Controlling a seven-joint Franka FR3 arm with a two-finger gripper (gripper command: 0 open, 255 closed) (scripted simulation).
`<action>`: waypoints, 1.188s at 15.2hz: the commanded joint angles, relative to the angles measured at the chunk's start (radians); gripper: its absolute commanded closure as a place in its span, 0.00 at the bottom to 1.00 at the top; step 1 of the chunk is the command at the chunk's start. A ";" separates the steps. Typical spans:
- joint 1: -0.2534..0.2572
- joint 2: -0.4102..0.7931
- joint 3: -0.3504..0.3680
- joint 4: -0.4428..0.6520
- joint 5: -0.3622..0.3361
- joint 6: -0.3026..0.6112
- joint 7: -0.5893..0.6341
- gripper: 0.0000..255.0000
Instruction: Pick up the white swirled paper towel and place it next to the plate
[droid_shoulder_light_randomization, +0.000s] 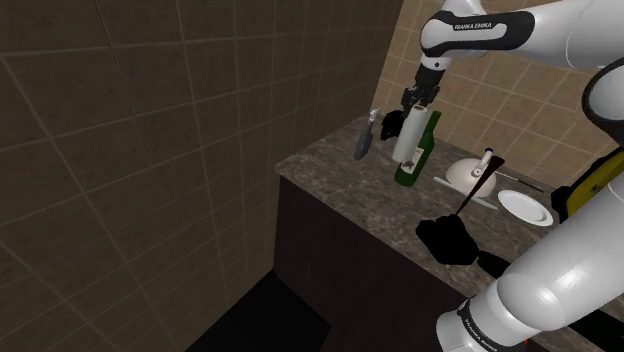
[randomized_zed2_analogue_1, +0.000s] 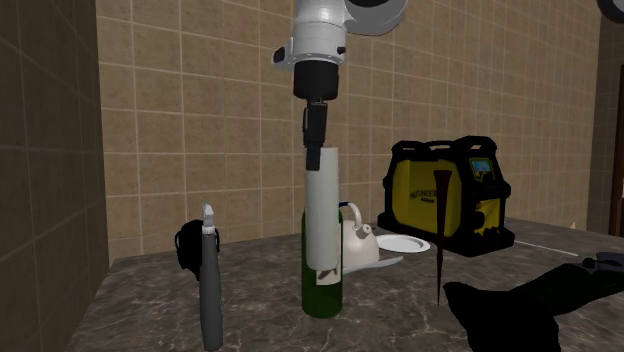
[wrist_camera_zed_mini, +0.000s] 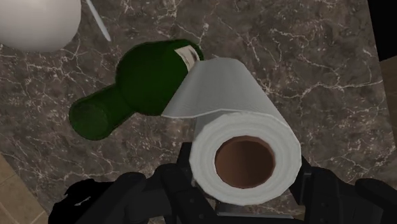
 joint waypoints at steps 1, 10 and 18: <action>-0.013 -0.058 -0.013 -0.047 -0.014 -0.008 -0.023 1.00; -0.083 -0.266 -0.084 -0.173 -0.077 -0.074 -0.148 1.00; -0.150 -0.401 -0.163 -0.202 -0.137 -0.161 -0.282 1.00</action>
